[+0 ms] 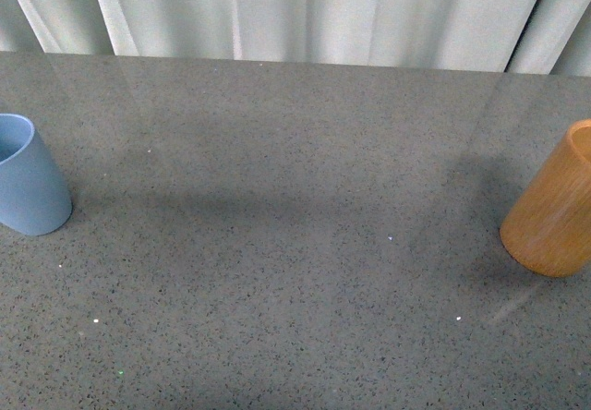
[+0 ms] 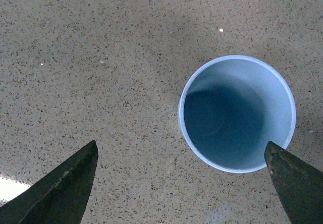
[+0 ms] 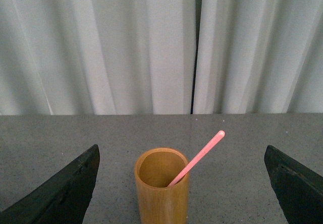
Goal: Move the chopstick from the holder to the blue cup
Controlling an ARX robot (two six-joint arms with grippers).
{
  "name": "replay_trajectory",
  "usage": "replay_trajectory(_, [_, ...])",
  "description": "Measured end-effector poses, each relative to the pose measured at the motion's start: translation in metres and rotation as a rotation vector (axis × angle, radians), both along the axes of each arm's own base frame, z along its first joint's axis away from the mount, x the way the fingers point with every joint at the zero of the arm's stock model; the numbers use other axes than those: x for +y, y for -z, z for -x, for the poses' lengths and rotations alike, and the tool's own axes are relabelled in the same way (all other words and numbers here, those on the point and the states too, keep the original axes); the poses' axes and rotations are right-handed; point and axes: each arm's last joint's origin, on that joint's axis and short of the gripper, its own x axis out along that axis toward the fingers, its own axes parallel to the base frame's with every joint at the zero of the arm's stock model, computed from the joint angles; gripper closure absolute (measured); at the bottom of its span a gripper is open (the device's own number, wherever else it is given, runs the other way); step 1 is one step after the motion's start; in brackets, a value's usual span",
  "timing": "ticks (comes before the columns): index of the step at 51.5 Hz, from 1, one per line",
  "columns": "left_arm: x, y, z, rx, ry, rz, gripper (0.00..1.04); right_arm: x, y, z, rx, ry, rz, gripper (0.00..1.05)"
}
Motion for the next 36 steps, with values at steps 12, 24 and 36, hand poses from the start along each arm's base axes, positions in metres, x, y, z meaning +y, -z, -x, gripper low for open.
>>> replay_trajectory(12, [-0.009, 0.015, -0.011, 0.018, 0.018, -0.020, 0.07, 0.000, 0.000, 0.000, 0.000, 0.000, 0.000, 0.10])
replay_trajectory(24, [-0.009, 0.034, -0.022, 0.043, 0.000, -0.052, 0.07, 0.000, 0.000, 0.000, 0.000, 0.000, 0.000, 0.10])
replay_trajectory(36, [-0.013, 0.049, -0.036, 0.072, 0.010, -0.097, 0.10, 0.000, 0.000, 0.000, 0.000, 0.000, 0.000, 0.10])
